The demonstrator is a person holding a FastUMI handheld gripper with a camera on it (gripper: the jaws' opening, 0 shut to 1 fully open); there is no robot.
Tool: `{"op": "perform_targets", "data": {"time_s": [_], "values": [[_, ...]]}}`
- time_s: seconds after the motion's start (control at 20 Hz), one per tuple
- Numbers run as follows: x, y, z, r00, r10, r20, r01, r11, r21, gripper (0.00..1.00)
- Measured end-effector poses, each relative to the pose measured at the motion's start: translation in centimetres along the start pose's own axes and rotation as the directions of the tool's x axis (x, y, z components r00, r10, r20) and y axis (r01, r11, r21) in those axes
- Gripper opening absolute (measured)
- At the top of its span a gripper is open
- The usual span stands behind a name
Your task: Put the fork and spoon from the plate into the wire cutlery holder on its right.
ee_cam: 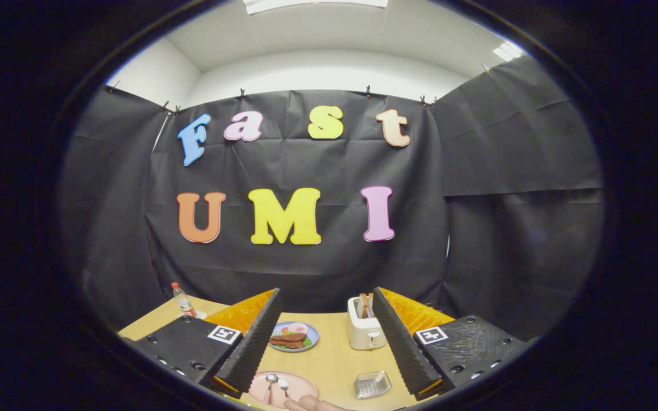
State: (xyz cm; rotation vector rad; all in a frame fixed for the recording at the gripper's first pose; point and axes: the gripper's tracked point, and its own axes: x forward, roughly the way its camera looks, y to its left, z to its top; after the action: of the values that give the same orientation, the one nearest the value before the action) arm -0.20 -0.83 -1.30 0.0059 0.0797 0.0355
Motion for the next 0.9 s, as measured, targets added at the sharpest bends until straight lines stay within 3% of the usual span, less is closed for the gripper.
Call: {"op": "perform_targets", "data": {"time_s": [0.2,0.55,0.7,0.9], "values": [[0.9,0.9,-2.3,0.999,0.024,-0.043,-0.024,1.0,-0.011,0.95],[2.9,4.4,-13.7,0.967,0.101,-0.233,-0.118,0.991,-0.059,0.95],[3.8,5.2,-19.9,0.936,0.096,-0.338,-0.138,0.985,-0.103,0.95],[3.5,6.2,-27.5,0.864,0.1,-0.494,-0.181,0.976,-0.118,0.96]]}}
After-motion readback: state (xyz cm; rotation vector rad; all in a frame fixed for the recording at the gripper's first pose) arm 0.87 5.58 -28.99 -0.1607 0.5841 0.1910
